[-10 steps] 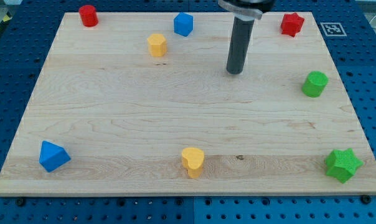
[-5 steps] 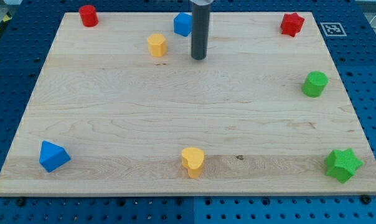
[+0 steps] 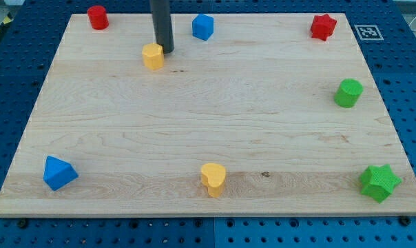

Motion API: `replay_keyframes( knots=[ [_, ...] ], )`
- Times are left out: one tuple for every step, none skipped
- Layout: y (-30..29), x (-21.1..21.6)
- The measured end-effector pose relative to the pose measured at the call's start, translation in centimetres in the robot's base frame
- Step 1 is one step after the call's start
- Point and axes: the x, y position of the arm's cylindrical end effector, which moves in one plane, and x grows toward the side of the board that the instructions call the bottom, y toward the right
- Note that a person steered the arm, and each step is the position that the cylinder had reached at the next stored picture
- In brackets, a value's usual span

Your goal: Push yellow hexagon left and down a bit

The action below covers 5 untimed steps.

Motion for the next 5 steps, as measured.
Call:
replay_keyframes(
  knots=[
    [-1.5,1.8],
    [-2.6,1.2],
    [-1.9,0.8],
    [-2.3,2.6],
    [-4.2,4.1]
  ],
)
